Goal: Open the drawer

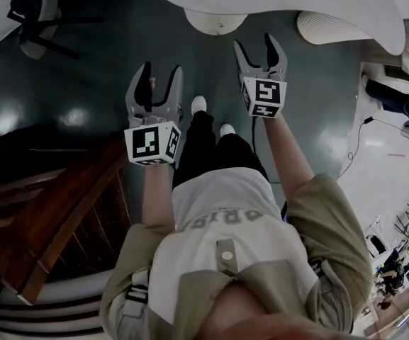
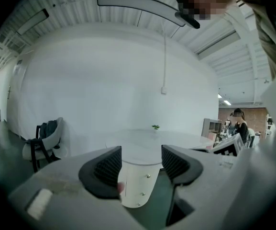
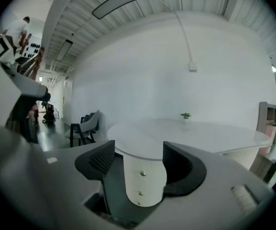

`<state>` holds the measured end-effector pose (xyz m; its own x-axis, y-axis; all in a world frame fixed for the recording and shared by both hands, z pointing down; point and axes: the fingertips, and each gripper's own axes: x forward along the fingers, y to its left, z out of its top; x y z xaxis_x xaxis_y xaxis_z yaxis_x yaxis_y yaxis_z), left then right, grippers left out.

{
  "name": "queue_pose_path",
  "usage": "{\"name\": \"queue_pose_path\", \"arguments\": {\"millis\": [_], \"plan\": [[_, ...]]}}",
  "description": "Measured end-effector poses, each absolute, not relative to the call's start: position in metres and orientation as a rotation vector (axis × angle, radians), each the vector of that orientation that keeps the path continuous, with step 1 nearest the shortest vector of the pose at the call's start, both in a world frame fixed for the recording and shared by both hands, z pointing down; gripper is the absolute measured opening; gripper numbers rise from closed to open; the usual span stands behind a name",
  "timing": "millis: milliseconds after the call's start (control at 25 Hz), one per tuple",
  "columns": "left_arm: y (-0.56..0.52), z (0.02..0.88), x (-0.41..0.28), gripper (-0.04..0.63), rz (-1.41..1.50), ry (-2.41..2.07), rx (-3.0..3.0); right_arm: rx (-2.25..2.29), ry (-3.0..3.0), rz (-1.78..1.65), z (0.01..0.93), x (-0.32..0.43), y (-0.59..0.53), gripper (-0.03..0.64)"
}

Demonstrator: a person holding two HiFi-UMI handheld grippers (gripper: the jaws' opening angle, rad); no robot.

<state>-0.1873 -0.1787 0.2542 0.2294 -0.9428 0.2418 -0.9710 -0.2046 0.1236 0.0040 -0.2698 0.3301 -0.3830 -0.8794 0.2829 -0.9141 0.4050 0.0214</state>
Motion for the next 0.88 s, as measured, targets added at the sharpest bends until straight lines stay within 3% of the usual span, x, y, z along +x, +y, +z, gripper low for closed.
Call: {"name": "queue_pose_path", "arguments": {"millis": [440, 880], "plan": [[-0.194, 0.38, -0.194, 0.275, 0.167, -1.766, 2.231, 1.506, -2.29, 0.217, 0.525, -0.016, -0.309, 0.296], [-0.225, 0.457, -0.179, 0.273, 0.133, -1.832, 2.313, 1.578, -2.29, 0.317, 0.652, -0.029, -0.349, 0.281]]}}
